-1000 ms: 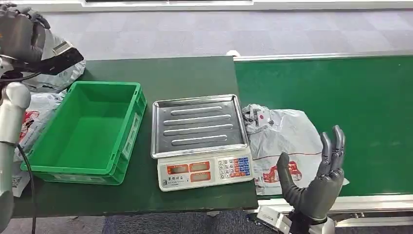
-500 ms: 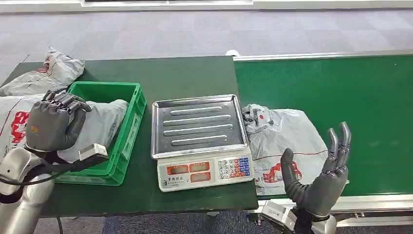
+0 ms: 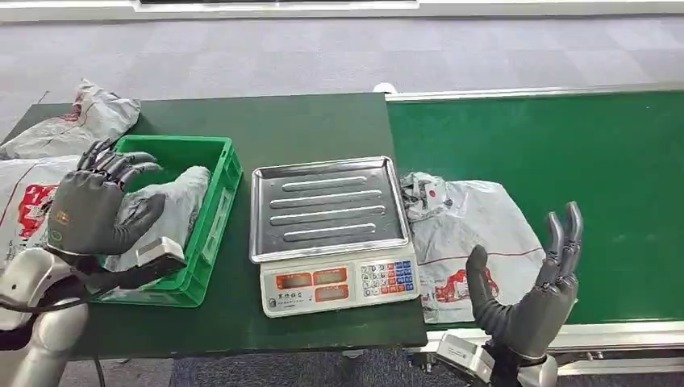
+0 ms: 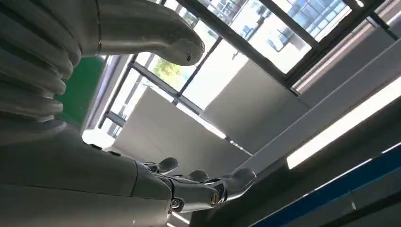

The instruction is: Moved the parcel from conveyor to table for the left to box.

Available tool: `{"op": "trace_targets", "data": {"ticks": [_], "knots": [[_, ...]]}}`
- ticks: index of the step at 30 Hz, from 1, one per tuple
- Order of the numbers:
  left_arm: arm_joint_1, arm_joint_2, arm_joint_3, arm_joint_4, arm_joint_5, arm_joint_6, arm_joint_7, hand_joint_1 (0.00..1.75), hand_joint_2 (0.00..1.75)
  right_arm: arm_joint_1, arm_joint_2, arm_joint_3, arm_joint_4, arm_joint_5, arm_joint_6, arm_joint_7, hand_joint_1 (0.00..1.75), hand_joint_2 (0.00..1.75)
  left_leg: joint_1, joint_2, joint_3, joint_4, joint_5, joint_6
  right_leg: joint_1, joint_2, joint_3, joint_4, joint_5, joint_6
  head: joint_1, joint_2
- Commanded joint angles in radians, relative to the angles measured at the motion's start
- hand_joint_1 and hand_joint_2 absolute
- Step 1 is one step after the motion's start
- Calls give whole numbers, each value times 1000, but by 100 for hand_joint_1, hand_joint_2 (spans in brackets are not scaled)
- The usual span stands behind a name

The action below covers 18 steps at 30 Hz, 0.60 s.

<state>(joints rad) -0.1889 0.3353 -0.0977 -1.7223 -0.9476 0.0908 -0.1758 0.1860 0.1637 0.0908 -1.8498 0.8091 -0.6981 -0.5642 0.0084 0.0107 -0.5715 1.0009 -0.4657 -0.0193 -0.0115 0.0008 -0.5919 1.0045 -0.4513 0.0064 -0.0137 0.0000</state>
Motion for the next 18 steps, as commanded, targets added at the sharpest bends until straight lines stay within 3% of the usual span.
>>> {"op": "trace_targets", "data": {"ticks": [1, 8, 11, 14, 16, 17, 18], "knots": [[-1, -86, 54, 85, 52, 48, 45, 0, 0, -33, -23, 10, 39, 20, 0, 22, 0, 175, 0, -1, 2, -2, 0, 1, 1, 0, 3, -3, 0, 0, 0, 0], [-41, -72, 50, 154, 64, 78, 60, 0, 0, -28, -14, 3, 33, 29, 0, 23, 0, 175, 0, -1, 1, -1, 1, 1, 0, -1, 1, -1, 0, 0, 0, 0], [-51, -98, 82, 152, 180, 187, 20, 0, 0, -20, -7, 0, 25, 39, 0, 24, 0, 175, 0, -3, 1, -2, 1, 1, 1, -2, 2, -3, 1, 0, 0, 0], [-9, -114, 109, 73, 372, 369, -139, 0, 0, -18, -11, 6, 43, 60, 0, 42, 0, 175, 1, -2, 1, -1, 1, 1, 1, -2, 1, -2, 0, 0, 0, 0], [82, -128, 106, -29, 439, 489, -278, 0, 0, -28, -20, 9, 68, 40, 0, 56, 0, 175, 1, 0, 1, -1, 0, 0, 1, 0, 1, -2, 0, 0, 0, 0], [161, -182, 90, -122, 531, 588, -444, 0, 0, -31, -21, 3, 77, 41, 0, 75, 0, 175, 1, 0, 3, -2, 0, 1, 1, 0, 3, -3, 1, 0, 0, 0], [203, -197, 68, -152, 521, 607, -458, 0, 0, -32, -23, 3, 78, 43, 0, 79, 0, 175, 0, 2, 2, -2, 0, 0, 0, 2, 2, -2, 0, 0, 0, 0]]}}
